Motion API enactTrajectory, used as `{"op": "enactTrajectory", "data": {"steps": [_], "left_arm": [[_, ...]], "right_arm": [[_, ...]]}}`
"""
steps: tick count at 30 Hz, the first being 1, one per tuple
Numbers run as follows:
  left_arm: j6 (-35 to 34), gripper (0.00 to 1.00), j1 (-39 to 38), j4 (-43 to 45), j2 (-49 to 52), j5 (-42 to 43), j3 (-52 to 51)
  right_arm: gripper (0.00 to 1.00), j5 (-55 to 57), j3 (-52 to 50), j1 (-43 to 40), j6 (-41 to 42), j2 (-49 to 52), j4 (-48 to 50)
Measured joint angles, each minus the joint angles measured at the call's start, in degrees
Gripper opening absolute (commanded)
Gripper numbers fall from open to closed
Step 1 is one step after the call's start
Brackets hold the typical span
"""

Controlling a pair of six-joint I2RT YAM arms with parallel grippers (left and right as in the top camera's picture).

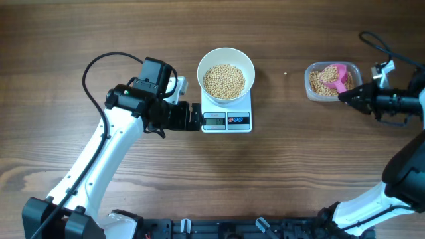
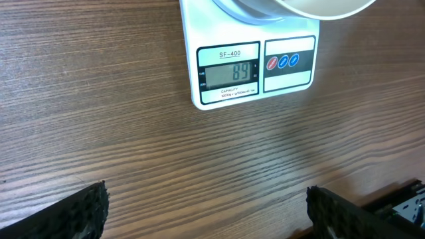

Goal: Scoop item into bowl and weigh 150g on scale
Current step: 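Lower the scoop into the tub and drag it through the soybeans, then lift the filled scoop and carry it left over the white bowl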

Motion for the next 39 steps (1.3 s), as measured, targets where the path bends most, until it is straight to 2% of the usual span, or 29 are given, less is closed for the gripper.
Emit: {"op": "enactTrajectory", "data": {"steps": [13,27,39], "left_arm": [[-0.02,1.00,0.00,0.02,0.00,0.00,0.00],[-0.02,1.00,0.00,0.02,0.00,0.00,0.00],[-0.02,1.00,0.00,0.02,0.00,0.00,0.00]], "right_arm": [[0.04,-6.75,0.00,-4.94,-10.56,0.00,-9.20],[0.04,-14.10,-0.04,-4.94,-21.64,0.00,-19.39],[0.04,-17.51,-0.07,-3.69,-25.79,0.00,-24.09]]}}
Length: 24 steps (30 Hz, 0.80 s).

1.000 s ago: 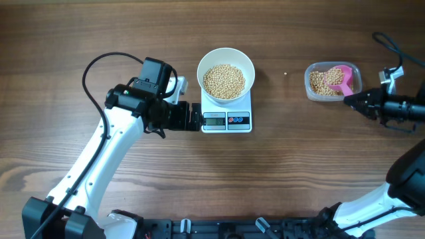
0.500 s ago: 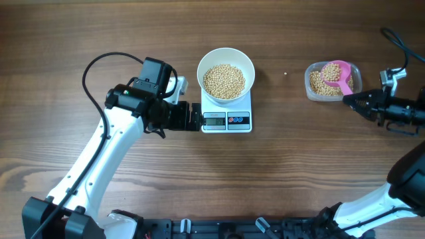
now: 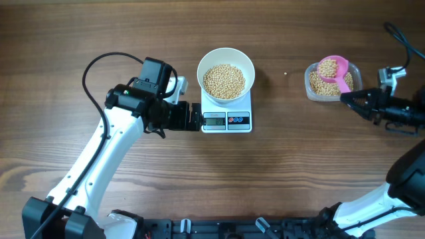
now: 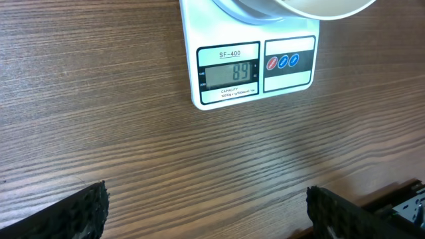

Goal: Scoop item into bowl and weigh 150g on scale
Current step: 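Lift the filled scoop and carry it left over the white bowl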

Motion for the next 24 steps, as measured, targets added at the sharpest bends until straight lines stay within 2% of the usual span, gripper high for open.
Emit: {"op": "enactTrajectory", "data": {"steps": [14,24], "left_arm": [[0.00,1.00,0.00,0.00,0.00,0.00,0.00],[0.00,1.00,0.00,-0.02,0.00,0.00,0.00]], "right_arm": [[0.04,-1.27,2.49,14.78,0.57,0.00,-0.22],[0.04,-2.69,9.60,24.46,7.30,-0.02,4.09]]}}
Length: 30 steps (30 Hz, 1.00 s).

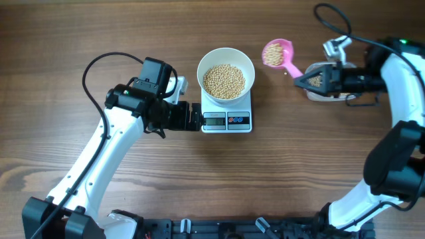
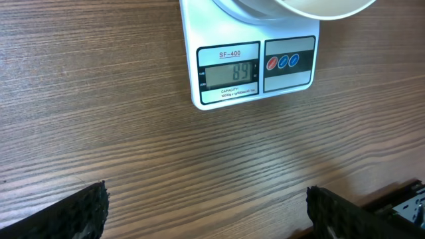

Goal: Scoop item into bowl and weigh 150g on scale
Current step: 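Lift the filled scoop and carry it left over the white bowl, then tip the scoop to pour soybeans into the white bowl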

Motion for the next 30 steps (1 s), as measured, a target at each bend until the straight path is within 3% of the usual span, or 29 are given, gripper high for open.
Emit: {"op": "enactTrajectory", "data": {"steps": [9,17,30], "left_arm": [[0.00,1.00,0.00,0.00,0.00,0.00,0.00],[0.00,1.00,0.00,0.00,0.00,0.00,0.00],[0.00,1.00,0.00,0.00,0.00,0.00,0.00]], "right_arm": [[0.04,3.89,0.11,10.45,16.17,0.02,15.41],[0.04,17.53,0.15,18.84,27.47,0.02,26.01],[0.04,34.86,0.76,25.22,30.29,-0.33,29.49]]}}
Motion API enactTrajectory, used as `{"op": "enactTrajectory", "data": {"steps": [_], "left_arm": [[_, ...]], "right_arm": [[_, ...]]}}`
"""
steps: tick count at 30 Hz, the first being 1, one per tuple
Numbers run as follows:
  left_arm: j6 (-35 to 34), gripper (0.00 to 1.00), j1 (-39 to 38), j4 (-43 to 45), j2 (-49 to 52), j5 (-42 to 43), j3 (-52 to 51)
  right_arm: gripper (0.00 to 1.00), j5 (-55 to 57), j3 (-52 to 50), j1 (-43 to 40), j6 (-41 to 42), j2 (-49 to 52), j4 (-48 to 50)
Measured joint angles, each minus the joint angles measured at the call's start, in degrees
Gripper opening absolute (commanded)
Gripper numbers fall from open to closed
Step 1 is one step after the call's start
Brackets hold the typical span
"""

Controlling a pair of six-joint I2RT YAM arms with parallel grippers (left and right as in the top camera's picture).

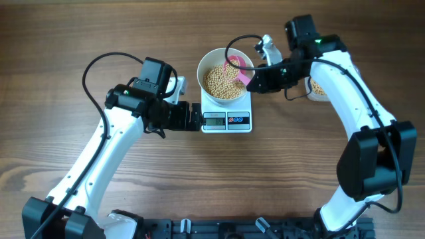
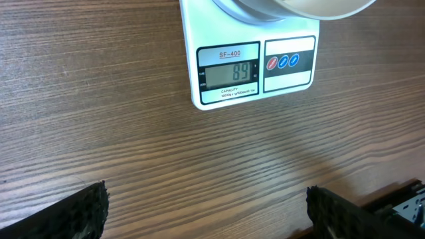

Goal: Scoop item into bowl and weigh 150g on scale
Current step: 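Tip the scoop to pour soybeans into the white bowl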

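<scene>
A white bowl (image 1: pixel 226 61) of tan beans stands on the white scale (image 1: pixel 226 120); in the left wrist view the scale (image 2: pixel 252 73) reads 89. My right gripper (image 1: pixel 255 82) is shut on the pink scoop (image 1: pixel 237 68), whose cup is tipped over the bowl's right side, above the beans. My left gripper (image 1: pixel 195 118) rests just left of the scale; its fingertips (image 2: pixel 73 212) stand wide apart over bare wood, open and holding nothing. The clear bean container (image 1: pixel 317 87) is mostly hidden behind the right arm.
Cables loop over the table near both arms. The right arm stretches from the lower right up and across to the bowl. A black rail runs along the table's near edge (image 1: pixel 219 229).
My right gripper has carried the pink scoop from between bowl and container, left to the bowl; the scoop is now tipped over the beans. The left arm and the reading 89 are unchanged.
The right gripper first held the scoop down in the bean container at the far right. Then the scoop sat heaped above the container. Later it was between container and bowl, and now it is tipped at the bowl. The scale has read 89 throughout.
</scene>
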Motion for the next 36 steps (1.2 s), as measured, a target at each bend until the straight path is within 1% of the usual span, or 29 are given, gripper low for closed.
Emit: {"op": "enactTrajectory", "data": {"steps": [6,16,25,36], "left_arm": [[0.00,1.00,0.00,0.02,0.00,0.00,0.00],[0.00,1.00,0.00,0.02,0.00,0.00,0.00],[0.00,1.00,0.00,0.02,0.00,0.00,0.00],[0.02,1.00,0.00,0.02,0.00,0.00,0.00]], "right_arm": [[0.04,11.10,2.84,4.66,-0.17,-1.70,1.27],[0.04,31.30,3.23,15.17,-4.13,-2.36,1.46],[0.04,40.44,3.23,16.17,-5.16,-2.36,0.96],[0.04,45.22,3.26,16.17,-6.73,-3.80,0.57]]}}
